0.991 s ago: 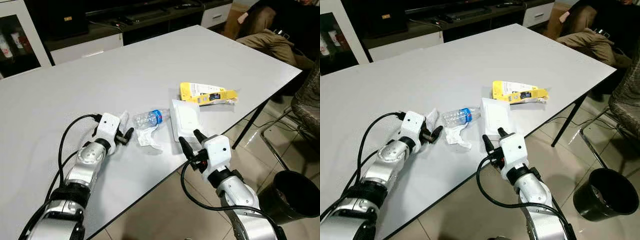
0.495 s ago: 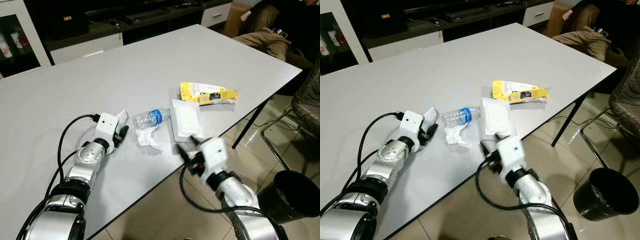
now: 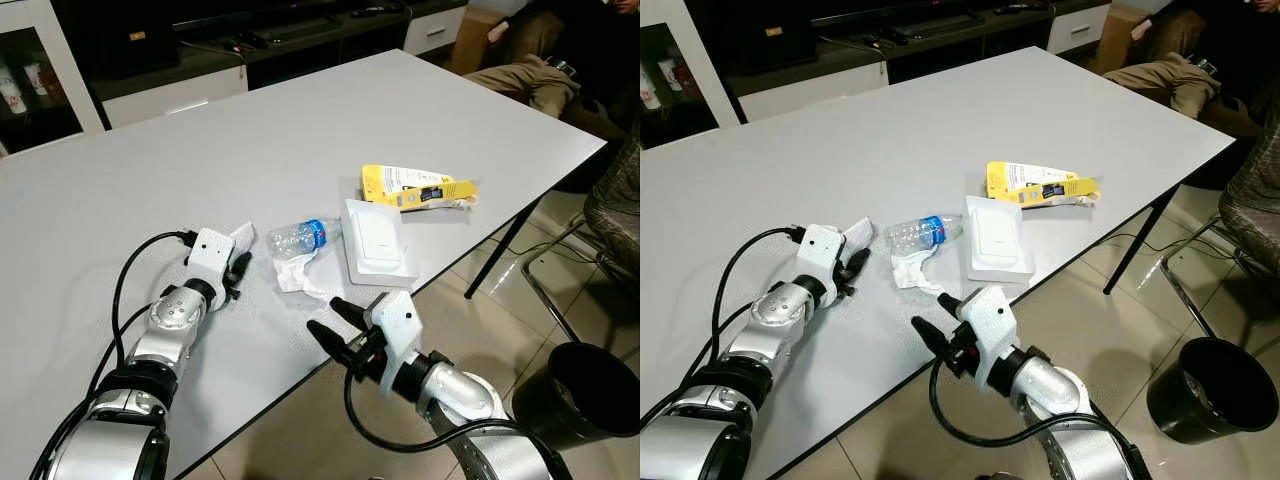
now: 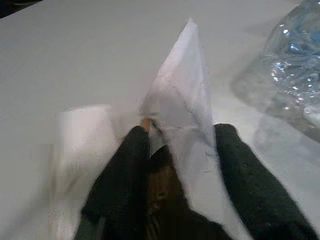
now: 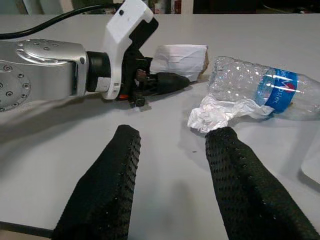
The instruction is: Picking trash to rubbish bin
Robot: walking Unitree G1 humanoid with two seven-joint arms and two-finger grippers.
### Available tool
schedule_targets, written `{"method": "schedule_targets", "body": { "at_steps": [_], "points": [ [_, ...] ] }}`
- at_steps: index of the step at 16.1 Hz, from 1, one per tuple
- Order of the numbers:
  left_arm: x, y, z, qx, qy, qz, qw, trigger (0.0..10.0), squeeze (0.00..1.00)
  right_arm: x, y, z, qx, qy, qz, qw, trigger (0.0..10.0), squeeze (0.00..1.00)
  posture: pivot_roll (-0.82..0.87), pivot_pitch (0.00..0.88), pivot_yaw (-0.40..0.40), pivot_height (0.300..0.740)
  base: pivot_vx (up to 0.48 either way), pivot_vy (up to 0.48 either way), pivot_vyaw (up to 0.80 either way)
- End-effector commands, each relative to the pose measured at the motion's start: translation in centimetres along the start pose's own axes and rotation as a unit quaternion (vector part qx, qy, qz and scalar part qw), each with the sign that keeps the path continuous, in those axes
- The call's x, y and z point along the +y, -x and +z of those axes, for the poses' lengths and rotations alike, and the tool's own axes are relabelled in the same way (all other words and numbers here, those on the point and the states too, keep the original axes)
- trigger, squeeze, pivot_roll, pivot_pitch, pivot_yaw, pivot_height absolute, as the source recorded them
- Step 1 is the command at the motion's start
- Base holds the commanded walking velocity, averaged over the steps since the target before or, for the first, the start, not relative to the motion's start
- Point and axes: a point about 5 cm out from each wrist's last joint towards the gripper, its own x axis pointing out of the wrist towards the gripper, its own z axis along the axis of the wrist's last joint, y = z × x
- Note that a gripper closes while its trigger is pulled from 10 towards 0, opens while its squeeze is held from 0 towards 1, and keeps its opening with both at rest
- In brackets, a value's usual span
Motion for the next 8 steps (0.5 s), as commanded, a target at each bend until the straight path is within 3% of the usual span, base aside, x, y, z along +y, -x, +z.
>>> {"method": "schedule_targets", "body": {
  "at_steps": [1,8],
  "points": [
    [0.20,0.07,-0.12,0.001,0.004,-0.002,1.000,0.0,0.00,-0.19,0.01,0.62,-0.006,0.009,-0.001,1.000,10.0,0.00,0.00,0.000,-0.024,0.740,0.000,0.000,0.00],
    [0.79,0.39,-0.10,-0.010,0.018,-0.005,1.000,0.0,0.00,-0.67,-0.62,0.90,-0.011,0.012,-0.011,1.000,10.0,0.00,0.01,0.000,-0.025,0.740,0.000,0.000,0.00]
  ]
}}
